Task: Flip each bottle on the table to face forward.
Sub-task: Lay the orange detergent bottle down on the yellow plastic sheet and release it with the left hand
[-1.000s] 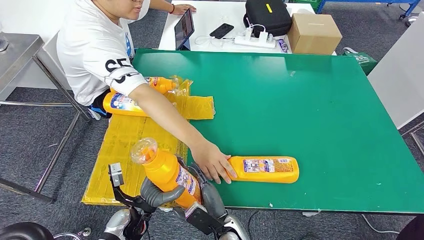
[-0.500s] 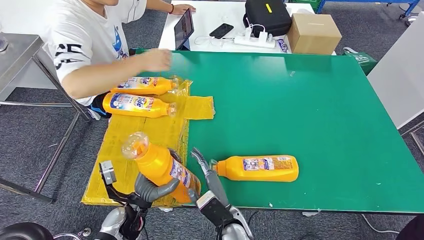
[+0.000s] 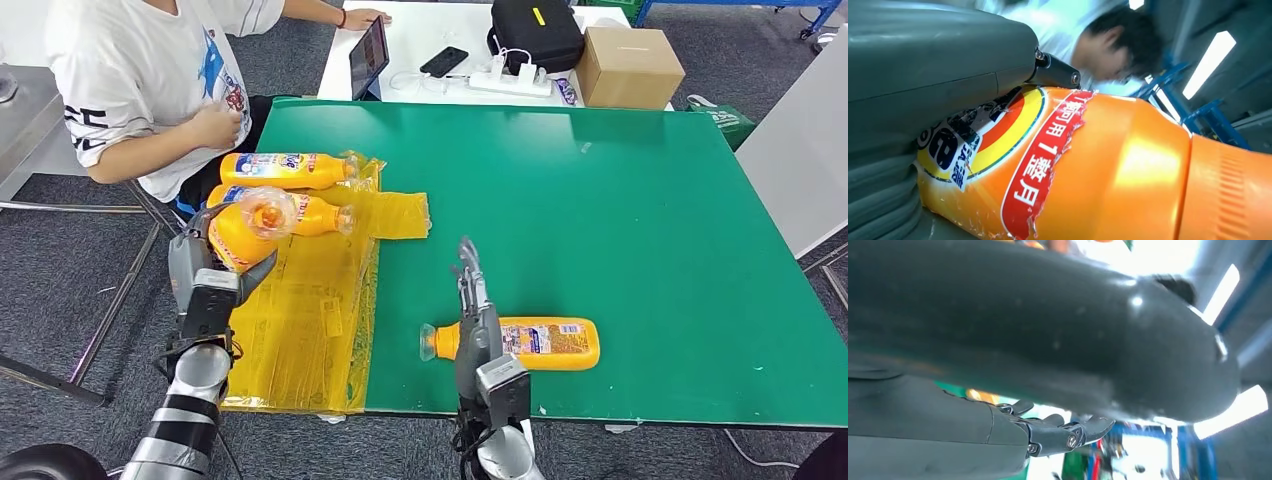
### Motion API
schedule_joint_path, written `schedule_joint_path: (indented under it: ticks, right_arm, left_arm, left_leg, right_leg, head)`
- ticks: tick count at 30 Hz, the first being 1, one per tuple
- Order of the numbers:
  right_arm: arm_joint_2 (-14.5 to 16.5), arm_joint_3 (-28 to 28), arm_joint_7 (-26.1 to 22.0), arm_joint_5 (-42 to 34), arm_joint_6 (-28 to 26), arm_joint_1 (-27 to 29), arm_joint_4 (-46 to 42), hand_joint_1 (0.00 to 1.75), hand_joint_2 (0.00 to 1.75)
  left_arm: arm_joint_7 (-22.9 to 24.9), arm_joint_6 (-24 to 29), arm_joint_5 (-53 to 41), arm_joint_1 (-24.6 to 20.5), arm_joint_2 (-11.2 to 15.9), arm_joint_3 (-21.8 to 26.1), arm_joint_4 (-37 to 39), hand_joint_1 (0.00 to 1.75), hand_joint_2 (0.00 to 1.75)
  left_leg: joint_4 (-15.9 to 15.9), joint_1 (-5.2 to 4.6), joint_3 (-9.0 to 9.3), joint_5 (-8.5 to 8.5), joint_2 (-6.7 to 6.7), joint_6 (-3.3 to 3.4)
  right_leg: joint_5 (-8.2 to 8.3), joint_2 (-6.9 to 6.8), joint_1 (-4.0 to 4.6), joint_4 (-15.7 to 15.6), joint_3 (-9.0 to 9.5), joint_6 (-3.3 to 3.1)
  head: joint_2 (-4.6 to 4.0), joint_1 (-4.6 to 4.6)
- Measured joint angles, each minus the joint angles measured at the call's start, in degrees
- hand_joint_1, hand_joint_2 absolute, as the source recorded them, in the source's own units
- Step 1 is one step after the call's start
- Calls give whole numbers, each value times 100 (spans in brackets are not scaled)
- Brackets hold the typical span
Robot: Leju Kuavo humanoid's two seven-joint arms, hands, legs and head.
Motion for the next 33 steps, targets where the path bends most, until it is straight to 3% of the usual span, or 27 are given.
schedule_joint_path:
  ticks: [4,7,13,21,29,31,33]
  right_arm:
    - [0,-51,-12,-97,-252,-14,-272,0,0]
    - [-1,-63,-15,-147,-323,-48,-360,0,0]
    - [-8,-78,-15,-218,-324,-87,-385,0,0]
    - [-12,-96,-3,-339,-98,-103,-368,0,0]
    - [-13,-196,20,-385,144,-106,-184,0,0]
    - [-9,-214,58,-376,196,-122,-105,0,0]
    - [-3,-232,90,-364,233,-145,-10,0,0]
  left_arm:
    - [299,646,-1572,-488,167,2,810,175,175]
    - [526,810,-2709,-852,326,1,1601,175,175]
    - [650,772,-3103,-1385,537,-33,2936,175,175]
    - [921,-290,-3420,-1658,819,-255,3801,175,175]
    - [678,-1224,-3251,-1832,1075,-432,4207,175,175]
    - [535,-1526,-3073,-1867,1101,-436,4222,156,175]
    - [386,-1761,-2880,-1887,1128,-437,4222,72,175]
  left_leg:
    - [0,0,0,0,4,0]
    - [0,1,2,1,6,-1]
    - [0,3,-1,3,11,-4]
    - [0,2,-4,2,11,-5]
    - [0,3,-2,2,7,-5]
    - [0,3,1,2,8,-5]
    - [-1,2,7,2,4,-5]
  right_leg:
    - [1,1,0,0,-1,1]
    - [1,1,1,1,-2,0]
    - [1,2,3,5,-5,0]
    - [0,3,2,5,-9,-1]
    - [0,2,3,6,-6,-1]
    - [0,2,2,7,-2,-2]
    - [0,1,2,7,5,-2]
  head:
    - [0,-1]
    - [0,-2]
    - [0,-1]
    - [0,0]
    - [0,-1]
    - [0,-2]
    - [0,-2]
